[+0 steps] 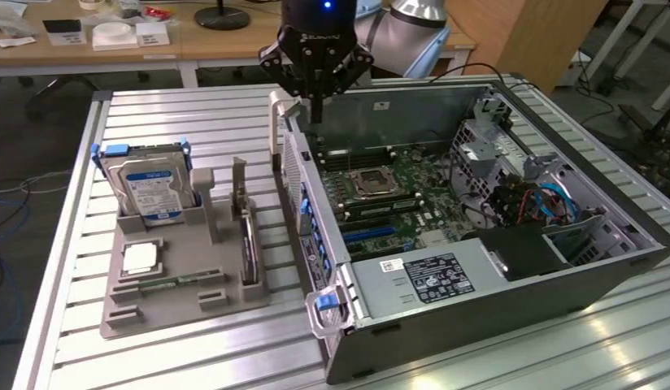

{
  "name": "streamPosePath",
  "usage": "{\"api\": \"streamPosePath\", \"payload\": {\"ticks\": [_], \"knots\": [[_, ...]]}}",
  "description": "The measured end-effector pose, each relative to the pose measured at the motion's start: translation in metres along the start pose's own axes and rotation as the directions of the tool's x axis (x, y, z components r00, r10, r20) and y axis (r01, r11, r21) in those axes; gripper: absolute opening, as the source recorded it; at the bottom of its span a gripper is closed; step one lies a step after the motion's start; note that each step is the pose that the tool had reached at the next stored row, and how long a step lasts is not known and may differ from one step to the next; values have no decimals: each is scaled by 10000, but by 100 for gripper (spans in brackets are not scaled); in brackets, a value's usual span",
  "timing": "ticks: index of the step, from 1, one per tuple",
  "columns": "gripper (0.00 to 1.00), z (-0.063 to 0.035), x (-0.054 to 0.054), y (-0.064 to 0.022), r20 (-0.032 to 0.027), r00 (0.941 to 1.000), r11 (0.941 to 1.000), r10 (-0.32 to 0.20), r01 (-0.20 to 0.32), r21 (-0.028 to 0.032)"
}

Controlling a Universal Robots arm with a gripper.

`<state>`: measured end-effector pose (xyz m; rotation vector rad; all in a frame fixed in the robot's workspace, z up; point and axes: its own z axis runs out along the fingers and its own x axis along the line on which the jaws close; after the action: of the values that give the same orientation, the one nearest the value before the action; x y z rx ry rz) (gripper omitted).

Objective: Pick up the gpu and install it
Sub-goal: 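Reach for the gpu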

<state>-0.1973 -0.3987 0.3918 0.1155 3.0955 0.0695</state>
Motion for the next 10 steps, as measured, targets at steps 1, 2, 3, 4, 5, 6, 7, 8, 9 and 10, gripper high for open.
{"api": "streamPosePath", "payload": {"ticks": [1, 2, 3, 4, 5, 6, 7, 8, 9, 10], "knots": [[11, -1, 33, -2, 7, 10000, 10000, -1, 1, 0], [11, -3, 67, -4, 14, 10000, 10000, -2, 2, 0], [11, -3, 100, -7, 24, 10000, 10000, -3, 3, -2], [11, -5, 132, -9, 32, 10000, 10000, -2, 2, -2], [11, -6, 163, -11, 42, 10000, 10000, -2, 2, -3], [11, -7, 195, -12, 51, 10000, 10000, -2, 2, -4], [11, -8, 222, -14, 59, 10000, 10000, -4, 4, -5], [11, -10, 247, -16, 66, 10000, 10000, -4, 5, -4], [11, -11, 271, -17, 74, 10000, 10000, -5, 5, -5], [11, -11, 295, -18, 82, 10000, 10000, -5, 5, -6]]}}
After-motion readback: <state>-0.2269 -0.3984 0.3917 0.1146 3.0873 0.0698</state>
